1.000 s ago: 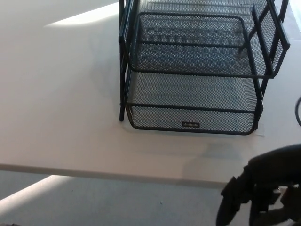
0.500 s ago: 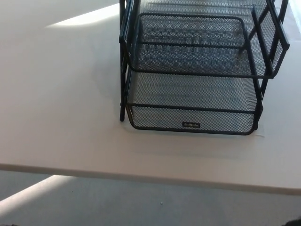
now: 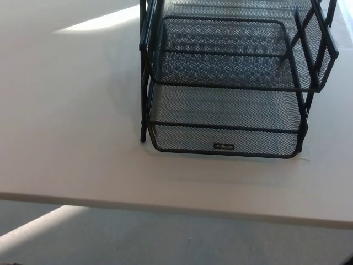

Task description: A balck drawer is kept on the middle of the table and the robot uses its right hand to push it back away from the robot

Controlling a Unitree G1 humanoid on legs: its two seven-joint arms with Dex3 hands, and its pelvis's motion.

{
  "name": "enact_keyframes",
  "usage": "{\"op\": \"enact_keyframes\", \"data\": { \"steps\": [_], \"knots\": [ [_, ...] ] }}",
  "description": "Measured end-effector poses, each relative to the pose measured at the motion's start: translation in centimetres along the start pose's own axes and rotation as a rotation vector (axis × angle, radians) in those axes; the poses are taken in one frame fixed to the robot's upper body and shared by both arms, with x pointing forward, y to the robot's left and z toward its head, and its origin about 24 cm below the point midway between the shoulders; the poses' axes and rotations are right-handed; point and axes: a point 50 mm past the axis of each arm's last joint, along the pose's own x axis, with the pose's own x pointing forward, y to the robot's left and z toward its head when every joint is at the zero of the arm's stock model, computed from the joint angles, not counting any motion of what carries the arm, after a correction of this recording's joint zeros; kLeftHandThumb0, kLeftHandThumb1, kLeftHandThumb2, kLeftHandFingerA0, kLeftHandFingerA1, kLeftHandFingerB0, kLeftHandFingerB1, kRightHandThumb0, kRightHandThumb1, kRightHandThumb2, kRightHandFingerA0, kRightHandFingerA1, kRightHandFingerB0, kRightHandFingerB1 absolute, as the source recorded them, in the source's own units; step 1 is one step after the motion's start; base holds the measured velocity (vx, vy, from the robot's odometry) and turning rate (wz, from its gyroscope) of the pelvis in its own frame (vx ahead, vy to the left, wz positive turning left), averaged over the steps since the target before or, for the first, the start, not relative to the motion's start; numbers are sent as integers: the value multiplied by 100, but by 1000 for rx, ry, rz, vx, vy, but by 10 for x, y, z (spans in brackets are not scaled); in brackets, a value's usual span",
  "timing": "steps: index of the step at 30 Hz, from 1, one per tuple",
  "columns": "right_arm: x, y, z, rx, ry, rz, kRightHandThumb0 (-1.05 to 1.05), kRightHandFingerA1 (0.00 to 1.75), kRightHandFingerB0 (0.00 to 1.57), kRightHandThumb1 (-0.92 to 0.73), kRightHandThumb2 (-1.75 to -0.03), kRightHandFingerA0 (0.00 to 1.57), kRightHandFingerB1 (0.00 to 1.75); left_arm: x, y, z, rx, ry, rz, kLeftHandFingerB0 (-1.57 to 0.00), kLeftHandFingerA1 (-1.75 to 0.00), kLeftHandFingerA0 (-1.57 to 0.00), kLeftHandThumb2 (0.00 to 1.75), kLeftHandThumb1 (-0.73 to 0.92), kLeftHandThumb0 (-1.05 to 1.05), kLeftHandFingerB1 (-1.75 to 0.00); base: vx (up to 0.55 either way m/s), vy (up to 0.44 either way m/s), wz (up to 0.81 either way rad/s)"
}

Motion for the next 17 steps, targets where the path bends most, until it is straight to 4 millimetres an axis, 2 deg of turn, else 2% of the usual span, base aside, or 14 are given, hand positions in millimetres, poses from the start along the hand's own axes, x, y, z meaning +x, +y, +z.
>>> {"op": "enact_keyframes", "data": {
  "steps": [1, 2, 3, 4, 7, 8, 12, 17],
  "knots": [
    [3, 0, -2, 2, 14, -7, -41, 129, 66, -74, -63, 62, 53, 0, 0, 0, 0, 0, 0, -32, -40, -51, 63, 71, -55, -33, 0, 0, 0],
    [7, 1, -5, 8, 30, -15, -41, 129, 66, -74, -63, 62, 53, 0, 0, 0, 0, 0, 0, -32, -40, -51, 63, 71, -55, -33, 0, 0, 0],
    [9, 1, -6, 12, 39, -18, -43, 82, 60, -75, -62, 66, 46, 0, 0, 0, 0, 0, 0, -32, -40, -50, 62, 71, -55, -33, 0, 0, 0],
    [12, 2, -8, 17, 52, -24, -42, 61, 61, -76, -63, 71, 47, 0, 0, 0, 0, 0, 0, -33, -41, -50, 62, 71, -55, -34, 0, 0, 0],
    [24, 4, -14, 29, 102, -38, -41, 54, 63, -77, -63, 70, 49, 0, 0, 0, 0, -1, 0, -33, -40, -50, 62, 71, -55, -34, 0, 0, 0],
    [27, 4, -16, 32, 120, -42, -44, 46, 59, -78, -63, 63, 44, 0, 0, 0, 0, 0, 0, -32, -40, -49, 62, 71, -56, -33, 0, 0, 0],
    [41, 8, -26, 39, 196, -58, -50, 46, 51, -78, -64, 62, 39, 0, 0, 0, 0, 0, 0, -33, -39, -51, 63, 75, -55, -33, 0, 0, 0],
    [53, 11, -35, 33, 272, -78, -49, 46, 55, -77, -63, 65, 41, 0, 0, 0, 0, 0, 0, -34, -39, -51, 63, 75, -54, -33, 0, 0, 0]
  ]
}}
